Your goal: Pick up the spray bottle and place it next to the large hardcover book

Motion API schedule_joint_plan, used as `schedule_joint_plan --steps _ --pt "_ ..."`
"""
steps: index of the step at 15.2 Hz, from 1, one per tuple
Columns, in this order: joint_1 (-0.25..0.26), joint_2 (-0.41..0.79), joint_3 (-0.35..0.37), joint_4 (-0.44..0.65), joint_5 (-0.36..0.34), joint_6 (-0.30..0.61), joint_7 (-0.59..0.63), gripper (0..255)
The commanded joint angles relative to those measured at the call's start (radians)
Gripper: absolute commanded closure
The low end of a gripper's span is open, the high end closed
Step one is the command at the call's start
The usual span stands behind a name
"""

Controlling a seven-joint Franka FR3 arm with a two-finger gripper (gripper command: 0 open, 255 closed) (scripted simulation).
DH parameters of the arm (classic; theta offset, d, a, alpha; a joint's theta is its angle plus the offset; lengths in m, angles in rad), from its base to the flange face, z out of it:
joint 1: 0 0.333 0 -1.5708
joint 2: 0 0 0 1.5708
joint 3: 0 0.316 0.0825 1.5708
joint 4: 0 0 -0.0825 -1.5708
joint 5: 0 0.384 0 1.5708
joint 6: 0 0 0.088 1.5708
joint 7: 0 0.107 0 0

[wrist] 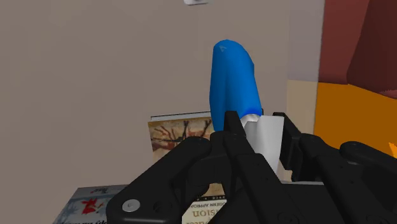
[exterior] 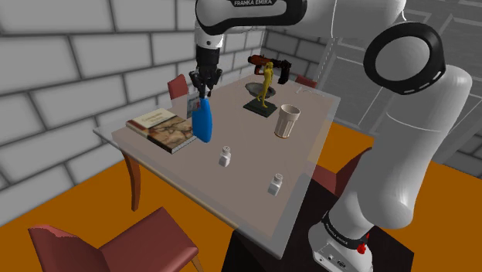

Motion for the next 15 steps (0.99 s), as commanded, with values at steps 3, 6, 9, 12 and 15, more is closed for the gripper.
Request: schedule_joint_plan --steps 3,6,9,12,15 --pt "0.053 0.051 0.036 0.067 -0.004 -0.015 0.092 255" --pt "0.053 0.051 0.036 0.027 -0.004 0.025 0.091 255" --pt "0.053 0.054 0.036 -0.010 -0.004 0.065 0.091 255" --pt "0.054 0.058 0.037 -0.044 -0.003 0.103 0.091 255" --pt "0.054 0.064 0.037 -0.076 -0.003 0.142 0.090 255"
